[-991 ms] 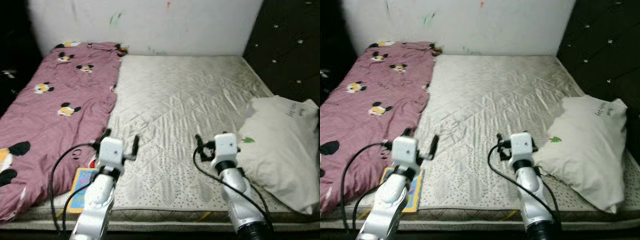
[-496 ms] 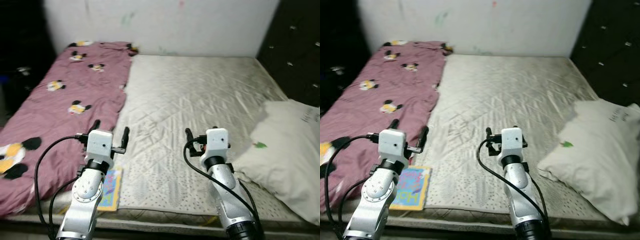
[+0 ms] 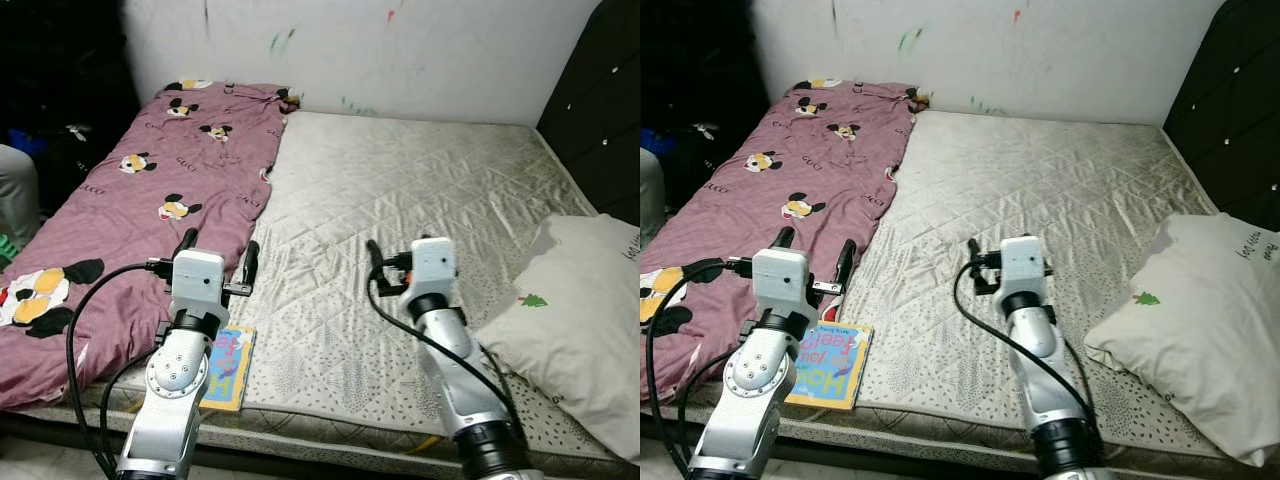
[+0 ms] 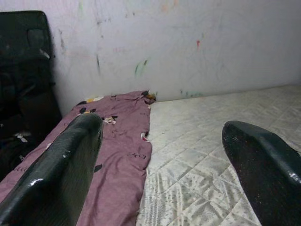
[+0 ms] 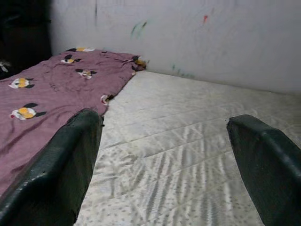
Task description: Clean up the room
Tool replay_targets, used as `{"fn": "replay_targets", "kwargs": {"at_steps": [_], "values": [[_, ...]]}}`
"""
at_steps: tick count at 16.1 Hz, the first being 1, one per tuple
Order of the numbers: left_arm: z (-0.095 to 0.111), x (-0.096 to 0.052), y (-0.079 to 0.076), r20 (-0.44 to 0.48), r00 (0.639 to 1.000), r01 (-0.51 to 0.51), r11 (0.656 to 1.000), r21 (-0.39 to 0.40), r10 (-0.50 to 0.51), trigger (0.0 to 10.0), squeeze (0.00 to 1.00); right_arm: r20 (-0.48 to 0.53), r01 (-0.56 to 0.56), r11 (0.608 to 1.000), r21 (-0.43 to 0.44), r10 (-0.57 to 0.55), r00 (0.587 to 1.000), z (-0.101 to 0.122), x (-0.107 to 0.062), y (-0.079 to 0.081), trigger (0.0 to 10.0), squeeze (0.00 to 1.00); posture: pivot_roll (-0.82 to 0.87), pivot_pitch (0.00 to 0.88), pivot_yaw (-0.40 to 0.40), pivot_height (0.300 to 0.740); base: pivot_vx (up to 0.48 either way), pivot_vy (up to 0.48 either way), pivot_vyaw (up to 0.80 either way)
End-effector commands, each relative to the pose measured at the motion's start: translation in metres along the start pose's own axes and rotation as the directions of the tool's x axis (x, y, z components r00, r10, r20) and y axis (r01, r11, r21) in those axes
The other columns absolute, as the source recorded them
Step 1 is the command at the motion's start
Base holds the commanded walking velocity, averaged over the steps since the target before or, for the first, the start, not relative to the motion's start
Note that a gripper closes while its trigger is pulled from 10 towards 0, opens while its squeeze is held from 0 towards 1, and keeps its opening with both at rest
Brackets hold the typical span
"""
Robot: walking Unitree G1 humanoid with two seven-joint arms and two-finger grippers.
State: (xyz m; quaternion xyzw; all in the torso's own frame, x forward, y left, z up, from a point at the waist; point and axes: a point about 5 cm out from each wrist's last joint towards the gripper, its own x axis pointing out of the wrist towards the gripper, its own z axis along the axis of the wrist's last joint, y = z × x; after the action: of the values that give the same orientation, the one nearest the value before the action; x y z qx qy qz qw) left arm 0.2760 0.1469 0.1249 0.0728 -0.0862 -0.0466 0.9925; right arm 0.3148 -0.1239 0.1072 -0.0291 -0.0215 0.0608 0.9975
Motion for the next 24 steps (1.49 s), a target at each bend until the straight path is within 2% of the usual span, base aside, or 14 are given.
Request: {"fn": "replay_targets", "kwargs": {"at_steps": [1, 3, 5, 9, 15, 24], "values": [[0.001, -0.001, -0.001, -0.005, 1.000, 0.016, 1.000, -0.004, -0.016, 10.0, 0.00, 0.000, 0.001, 1.000, -0.015, -0.002, 1.000, 0.000, -0.004, -0.002, 10.0, 0.00, -0.01, 0.000, -0.009, 0.740, 0.000, 0.000, 0.00], [-0.001, -0.001, -0.004, -0.014, 1.000, 0.019, 1.000, -0.021, -0.019, 10.0, 0.00, -0.018, 0.002, 1.000, -0.011, -0.003, 1.000, -0.005, -0.008, -0.001, 10.0, 0.00, -0.02, 0.000, -0.013, 0.740, 0.000, 0.000, 0.00], [-0.001, -0.003, -0.015, -0.016, 0.999, 0.037, 0.998, -0.042, -0.037, 10.0, 0.00, -0.020, -0.003, 1.000, -0.009, 0.003, 1.000, -0.005, -0.007, 0.002, 10.0, 0.00, -0.03, 0.000, -0.013, 0.740, 0.000, 0.000, -0.20], [0.002, -0.005, -0.021, -0.021, 0.998, 0.052, 0.997, -0.055, -0.053, 10.0, 0.00, -0.015, -0.002, 1.000, -0.013, 0.002, 1.000, -0.002, -0.006, 0.000, 10.0, 0.00, -0.03, 0.010, -0.022, 0.740, 0.000, -0.062, -0.40], [0.003, -0.002, -0.010, -0.019, 0.999, 0.035, 0.999, -0.033, -0.035, 10.0, 0.00, -0.026, -0.006, 1.000, -0.023, 0.005, 1.000, -0.004, -0.008, -0.002, 10.0, 0.00, -0.01, 0.026, -0.030, 0.740, 0.000, -0.277, 0.00], [0.004, -0.004, -0.019, -0.021, 0.998, 0.054, 0.997, -0.056, -0.055, 10.0, 0.00, -0.024, -0.016, 0.999, -0.033, 0.016, 1.000, -0.002, -0.005, 0.000, 10.0, 0.00, -0.01, 0.018, -0.037, 0.740, 0.000, -0.328, -0.10]]}}
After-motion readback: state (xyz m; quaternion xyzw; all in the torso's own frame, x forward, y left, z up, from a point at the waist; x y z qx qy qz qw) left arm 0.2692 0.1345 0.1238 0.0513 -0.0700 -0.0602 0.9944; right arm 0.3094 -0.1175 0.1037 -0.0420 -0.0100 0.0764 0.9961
